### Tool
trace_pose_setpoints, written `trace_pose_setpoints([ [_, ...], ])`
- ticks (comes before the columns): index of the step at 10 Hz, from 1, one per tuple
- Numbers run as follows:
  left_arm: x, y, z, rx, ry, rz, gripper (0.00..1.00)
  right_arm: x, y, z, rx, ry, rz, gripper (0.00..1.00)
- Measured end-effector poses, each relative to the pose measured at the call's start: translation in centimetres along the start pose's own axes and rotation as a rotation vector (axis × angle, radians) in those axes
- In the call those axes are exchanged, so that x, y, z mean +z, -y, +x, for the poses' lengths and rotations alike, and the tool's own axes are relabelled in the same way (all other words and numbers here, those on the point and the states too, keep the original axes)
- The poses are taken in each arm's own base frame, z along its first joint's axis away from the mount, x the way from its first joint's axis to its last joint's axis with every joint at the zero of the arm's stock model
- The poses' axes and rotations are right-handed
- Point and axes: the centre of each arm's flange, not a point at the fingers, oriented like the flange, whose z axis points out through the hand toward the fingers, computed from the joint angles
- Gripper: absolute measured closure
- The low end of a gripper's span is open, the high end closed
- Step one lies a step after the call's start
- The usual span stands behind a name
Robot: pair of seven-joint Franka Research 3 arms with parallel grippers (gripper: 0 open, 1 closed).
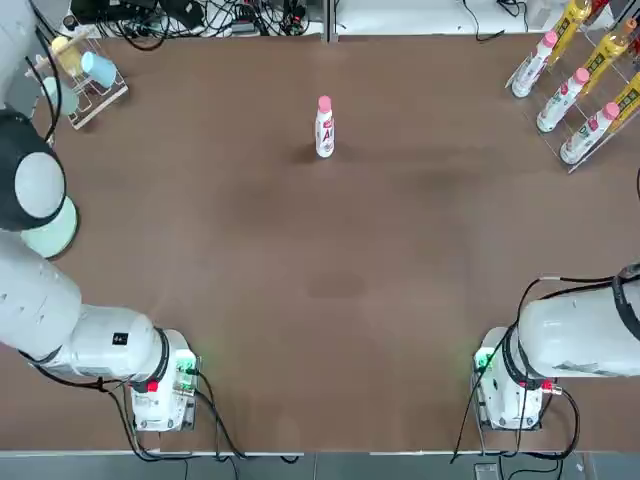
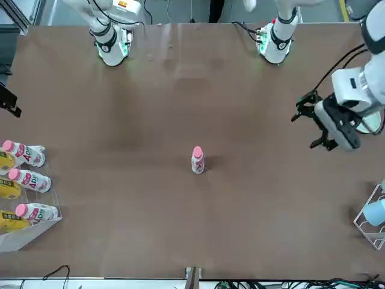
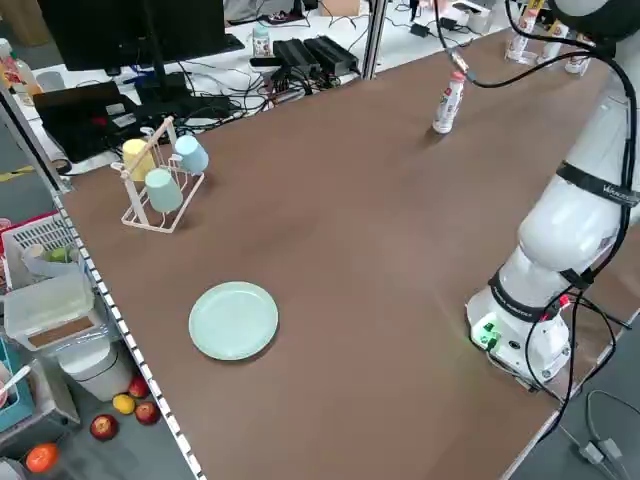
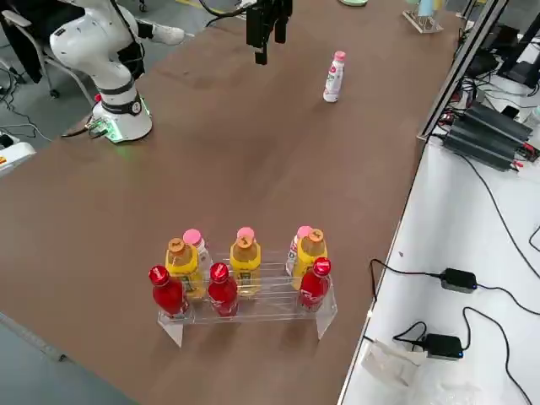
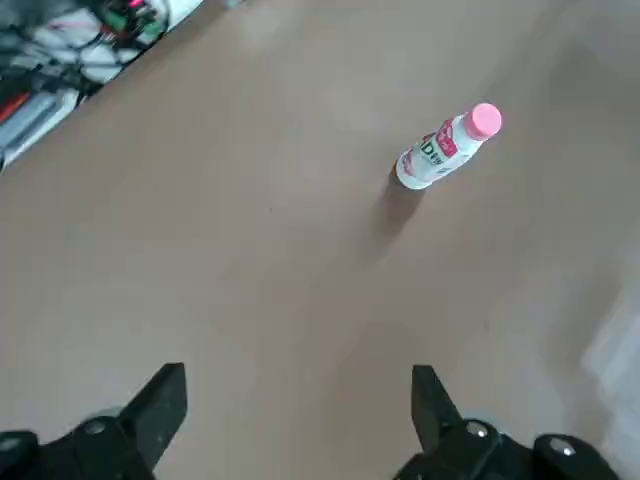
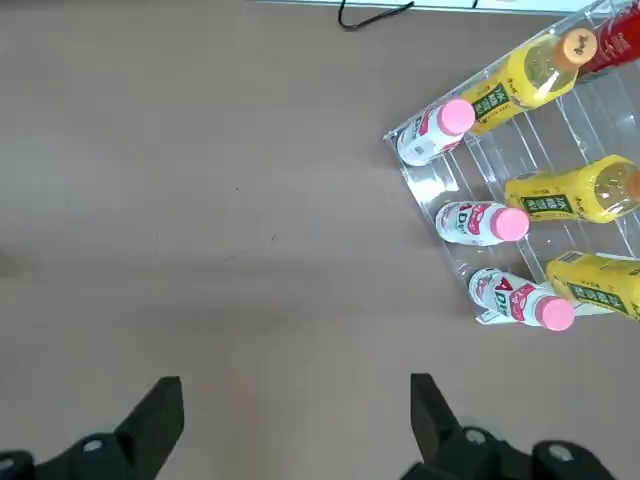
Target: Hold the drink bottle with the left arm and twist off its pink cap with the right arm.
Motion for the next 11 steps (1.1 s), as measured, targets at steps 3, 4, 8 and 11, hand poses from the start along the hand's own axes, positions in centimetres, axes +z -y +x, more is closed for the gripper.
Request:
trace_pose_setpoints([
  [3,6.7,2.8,0.5,0.231,-0.129,-0.076,0.01,0.0,0.1,0.0,-0.001,0.001,0.0,0.0],
  [4,9.3,3.4,0.4,0.28,-0.182,-0.105,0.01,0.0,0.0,0.0,0.0,0.001,0.0,0.0],
  [8,17.8,3.0,-0.3,0.365,-0.38,-0.134,0.01,0.3,-0.7,-0.5,0.014,0.037,-0.002,0.0],
  [11,24.3,0.1,0.0,0.396,-0.512,-0.119,0.02,0.5,-1.4,-1.0,0.026,0.068,-0.005,0.0],
])
